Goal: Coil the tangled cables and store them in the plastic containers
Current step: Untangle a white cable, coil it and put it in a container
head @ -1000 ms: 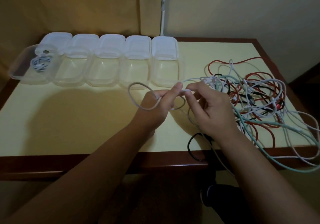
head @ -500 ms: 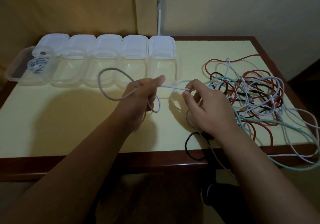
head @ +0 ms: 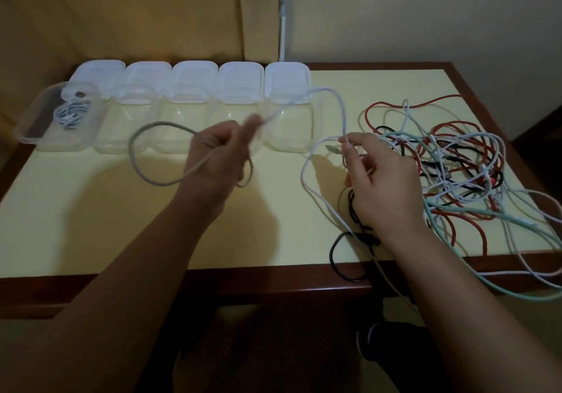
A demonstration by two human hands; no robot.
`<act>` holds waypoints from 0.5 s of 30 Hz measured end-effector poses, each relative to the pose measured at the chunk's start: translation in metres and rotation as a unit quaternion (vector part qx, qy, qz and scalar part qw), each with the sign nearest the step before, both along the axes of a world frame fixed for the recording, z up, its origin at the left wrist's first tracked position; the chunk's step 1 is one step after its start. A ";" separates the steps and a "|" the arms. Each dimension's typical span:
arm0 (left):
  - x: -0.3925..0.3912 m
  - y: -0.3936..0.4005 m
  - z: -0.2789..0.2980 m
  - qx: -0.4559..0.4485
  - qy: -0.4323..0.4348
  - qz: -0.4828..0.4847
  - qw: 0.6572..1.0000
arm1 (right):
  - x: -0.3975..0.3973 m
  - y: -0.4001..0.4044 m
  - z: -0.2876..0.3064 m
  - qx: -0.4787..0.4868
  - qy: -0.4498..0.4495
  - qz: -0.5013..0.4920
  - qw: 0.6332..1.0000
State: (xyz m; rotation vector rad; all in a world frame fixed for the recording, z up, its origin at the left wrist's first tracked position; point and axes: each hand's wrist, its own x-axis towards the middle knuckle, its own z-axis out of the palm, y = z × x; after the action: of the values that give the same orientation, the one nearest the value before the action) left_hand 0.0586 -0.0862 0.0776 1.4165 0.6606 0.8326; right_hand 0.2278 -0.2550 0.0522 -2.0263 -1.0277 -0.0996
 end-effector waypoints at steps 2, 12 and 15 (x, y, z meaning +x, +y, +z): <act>0.011 -0.020 -0.006 0.032 -0.007 -0.075 0.997 | -0.003 0.000 -0.001 0.009 -0.006 0.007 1.000; 0.034 -0.067 -0.014 0.173 0.050 -0.077 0.981 | -0.012 -0.002 -0.007 -0.029 -0.095 0.062 0.993; 0.035 -0.065 -0.010 0.164 0.067 -0.056 0.983 | -0.017 0.000 -0.007 -0.037 -0.100 0.070 0.992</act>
State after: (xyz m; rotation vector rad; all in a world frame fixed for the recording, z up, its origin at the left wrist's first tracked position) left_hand 0.0932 -0.1509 0.0677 1.8047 0.5558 0.7858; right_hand 0.2112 -0.2548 0.0456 -2.0337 -1.3135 -0.1950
